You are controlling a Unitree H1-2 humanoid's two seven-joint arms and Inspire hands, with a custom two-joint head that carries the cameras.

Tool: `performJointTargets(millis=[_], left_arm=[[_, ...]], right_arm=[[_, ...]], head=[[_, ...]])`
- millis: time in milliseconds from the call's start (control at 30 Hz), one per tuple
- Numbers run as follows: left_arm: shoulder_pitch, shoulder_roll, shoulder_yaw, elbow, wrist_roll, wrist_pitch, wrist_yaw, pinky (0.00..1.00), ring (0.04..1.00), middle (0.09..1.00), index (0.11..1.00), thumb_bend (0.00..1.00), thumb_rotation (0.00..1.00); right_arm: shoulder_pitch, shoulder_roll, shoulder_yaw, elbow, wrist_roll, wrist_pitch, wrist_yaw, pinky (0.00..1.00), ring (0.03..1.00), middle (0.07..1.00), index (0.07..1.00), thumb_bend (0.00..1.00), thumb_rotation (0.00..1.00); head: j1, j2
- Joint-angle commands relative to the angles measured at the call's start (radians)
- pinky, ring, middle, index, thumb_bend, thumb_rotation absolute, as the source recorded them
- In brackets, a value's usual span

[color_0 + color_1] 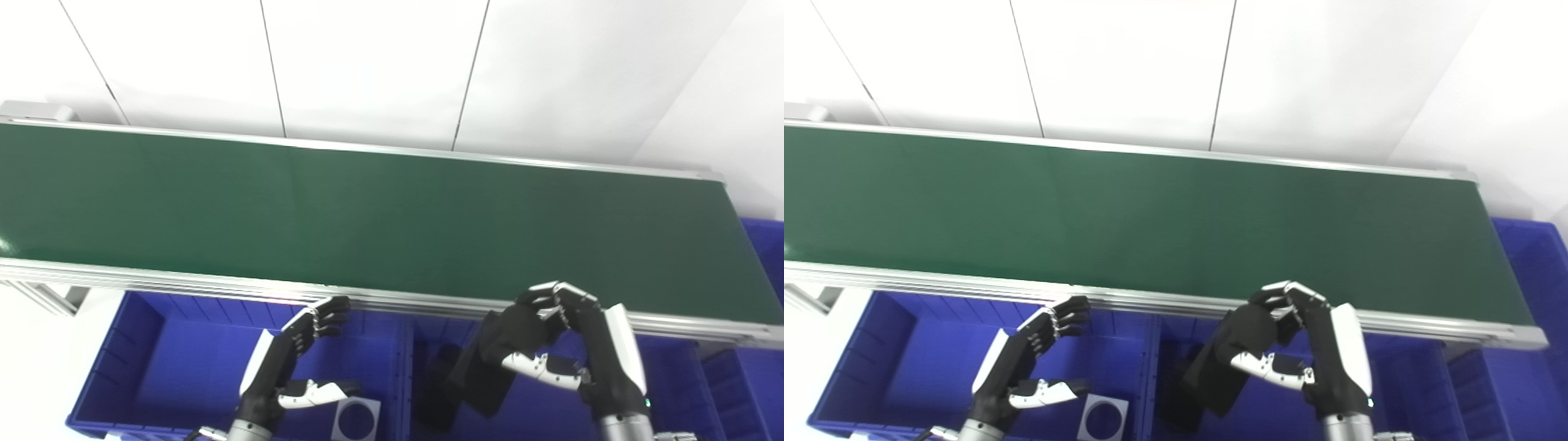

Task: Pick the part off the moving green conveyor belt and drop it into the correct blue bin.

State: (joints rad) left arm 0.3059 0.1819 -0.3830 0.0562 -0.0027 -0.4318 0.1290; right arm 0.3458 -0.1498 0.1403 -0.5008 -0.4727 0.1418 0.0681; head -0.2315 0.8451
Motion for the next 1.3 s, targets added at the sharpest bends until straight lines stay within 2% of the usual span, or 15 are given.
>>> performJointTargets(millis=[0,167,233,467,533,567,600,633,700,800,867,967,1100,1200,1267], left_arm=[[0.000,-0.011,0.030,-0.038,-0.016,-0.038,-0.049,0.73,0.771,0.804,0.799,0.89,0.39],[0.011,-0.037,0.094,-0.059,-0.040,-0.038,-0.132,0.74,0.772,0.799,0.801,0.88,0.37],[0.012,-0.043,0.114,-0.064,-0.035,-0.038,-0.155,0.74,0.774,0.801,0.806,0.88,0.37],[0.021,-0.066,0.172,-0.082,-0.034,-0.038,-0.214,0.74,0.776,0.797,0.803,0.88,0.38],[0.021,-0.070,0.182,-0.085,-0.031,-0.038,-0.225,0.74,0.776,0.799,0.804,0.88,0.39],[0.021,-0.072,0.187,-0.086,-0.029,-0.038,-0.229,0.74,0.776,0.799,0.805,0.88,0.39],[0.021,-0.074,0.192,-0.086,-0.027,-0.038,-0.233,0.74,0.776,0.799,0.804,0.88,0.39],[0.022,-0.075,0.196,-0.087,-0.026,-0.038,-0.236,0.74,0.774,0.797,0.804,0.88,0.39],[0.023,-0.077,0.203,-0.088,-0.027,-0.038,-0.243,0.74,0.772,0.794,0.802,0.88,0.39],[0.023,-0.079,0.210,-0.088,-0.023,-0.038,-0.250,0.74,0.774,0.796,0.804,0.88,0.39],[0.023,-0.079,0.212,-0.089,-0.016,-0.038,-0.253,0.74,0.779,0.798,0.806,0.88,0.40],[0.025,-0.081,0.216,-0.093,-0.013,-0.038,-0.258,0.74,0.779,0.798,0.806,0.88,0.39],[0.023,-0.082,0.217,-0.094,-0.005,-0.038,-0.261,0.73,0.776,0.797,0.807,0.89,0.39],[0.021,-0.082,0.211,-0.101,-0.002,-0.038,-0.266,0.73,0.778,0.800,0.810,0.88,0.38],[0.019,-0.083,0.206,-0.104,0.005,-0.038,-0.267,0.74,0.779,0.801,0.809,0.88,0.37]], right_arm=[[0.006,-0.011,-0.013,-0.025,0.003,0.012,0.010,0.28,0.349,0.453,0.533,0.51,0.00],[0.025,-0.033,-0.015,-0.009,-0.023,0.063,0.052,0.29,0.353,0.438,0.543,0.51,0.00],[0.025,-0.041,-0.017,0.009,-0.032,0.061,0.059,0.30,0.366,0.433,0.545,0.51,0.00],[-0.010,-0.061,0.036,0.037,-0.224,0.133,0.097,0.37,0.438,0.455,0.538,0.51,0.00],[-0.020,-0.056,0.054,0.039,-0.270,0.149,0.104,0.42,0.501,0.467,0.536,0.52,0.00],[-0.024,-0.053,0.062,0.038,-0.286,0.160,0.111,0.48,0.574,0.574,0.516,0.51,0.06],[-0.029,-0.052,0.073,0.036,-0.310,0.172,0.126,0.49,0.584,0.596,0.512,0.51,0.08],[-0.033,-0.051,0.083,0.033,-0.330,0.184,0.139,0.54,0.640,0.672,0.636,0.58,0.08],[-0.037,-0.043,0.097,0.033,-0.352,0.196,0.156,0.62,0.726,0.780,0.765,0.65,0.07],[-0.040,-0.036,0.119,0.040,-0.375,0.199,0.165,0.70,0.831,0.897,0.850,0.69,0.11],[-0.038,-0.030,0.140,0.052,-0.414,0.189,0.149,0.77,0.917,0.964,0.899,0.74,0.21],[-0.034,-0.013,0.151,0.077,-0.438,0.164,0.094,0.83,0.962,0.993,0.920,0.75,0.26],[-0.027,0.014,0.151,0.108,-0.448,0.145,0.013,0.84,0.997,1.000,0.953,0.74,0.29],[-0.016,0.027,0.150,0.111,-0.420,0.126,-0.029,0.87,1.000,1.000,0.966,0.73,0.32],[-0.007,0.032,0.148,0.105,-0.370,0.103,-0.044,0.84,1.000,1.000,0.971,0.72,0.34]], head=[[-0.005,0.011],[-0.021,0.042],[-0.025,0.054],[-0.032,0.083],[-0.033,0.087],[-0.035,0.089],[-0.036,0.089],[-0.036,0.088],[-0.035,0.089],[-0.032,0.087],[-0.029,0.086],[-0.027,0.084],[-0.023,0.082],[-0.019,0.081],[-0.016,0.082]])
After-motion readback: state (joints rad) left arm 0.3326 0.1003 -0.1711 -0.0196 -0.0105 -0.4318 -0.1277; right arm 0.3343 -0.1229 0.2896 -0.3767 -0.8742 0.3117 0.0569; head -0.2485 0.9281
